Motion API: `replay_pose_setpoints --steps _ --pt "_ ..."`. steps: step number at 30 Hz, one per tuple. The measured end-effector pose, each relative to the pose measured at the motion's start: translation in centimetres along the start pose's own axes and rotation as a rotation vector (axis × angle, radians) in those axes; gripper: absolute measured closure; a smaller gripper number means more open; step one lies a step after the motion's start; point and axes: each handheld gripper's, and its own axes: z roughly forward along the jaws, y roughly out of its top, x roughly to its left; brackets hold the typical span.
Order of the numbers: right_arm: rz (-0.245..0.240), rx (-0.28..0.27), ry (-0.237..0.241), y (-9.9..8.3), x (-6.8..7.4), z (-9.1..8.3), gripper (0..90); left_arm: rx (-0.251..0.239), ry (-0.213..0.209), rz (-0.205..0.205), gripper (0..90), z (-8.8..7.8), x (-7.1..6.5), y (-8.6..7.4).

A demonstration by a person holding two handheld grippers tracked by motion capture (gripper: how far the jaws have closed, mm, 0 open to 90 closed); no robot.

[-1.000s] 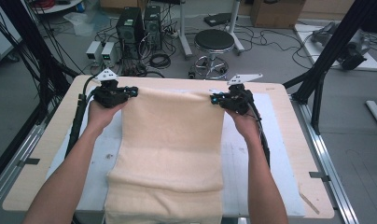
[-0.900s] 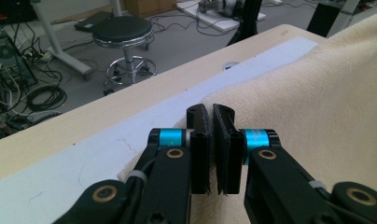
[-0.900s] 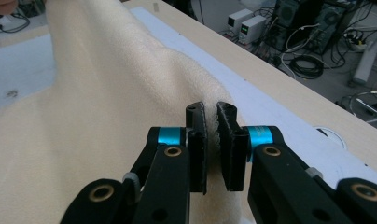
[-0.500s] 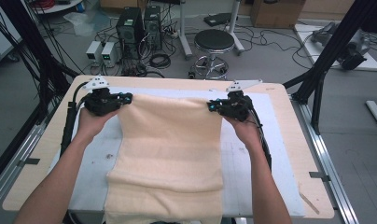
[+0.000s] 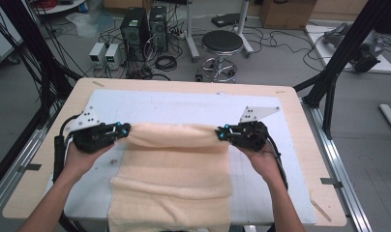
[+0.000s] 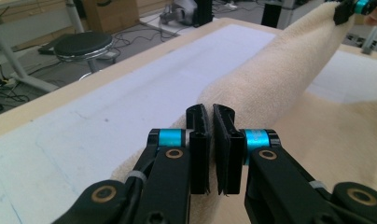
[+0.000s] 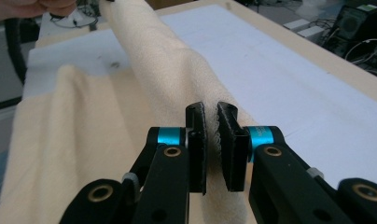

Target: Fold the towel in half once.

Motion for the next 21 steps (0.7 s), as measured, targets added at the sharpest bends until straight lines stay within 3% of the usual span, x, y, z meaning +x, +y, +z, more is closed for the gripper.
replay_pose_setpoints --steps 8,14,17,19,21 --pt "-0.02 0.009 0.054 -3.8 5.0 -1.0 82.4 0.018 -0.045 0.026 84.5 -2.5 -4.0 -4.5" --pt "-0.058 0.073 0.076 -6.5 8.0 -0.7 80.3 0.093 -0.094 0.067 84.0 -3.9 -5.9 -6.6" --pt "-0.056 0.108 0.099 -7.6 8.9 -0.7 72.5 0.127 -0.129 0.068 82.0 -4.3 -6.3 -7.2" --pt "-0.046 0.136 0.103 -8.2 9.1 -0.7 64.5 0.131 -0.149 0.046 73.0 -4.7 -6.3 -7.5" --pt "-0.031 0.127 0.104 -8.5 9.1 -0.9 56.9 0.119 -0.159 0.024 64.0 -5.1 -6.1 -7.5"
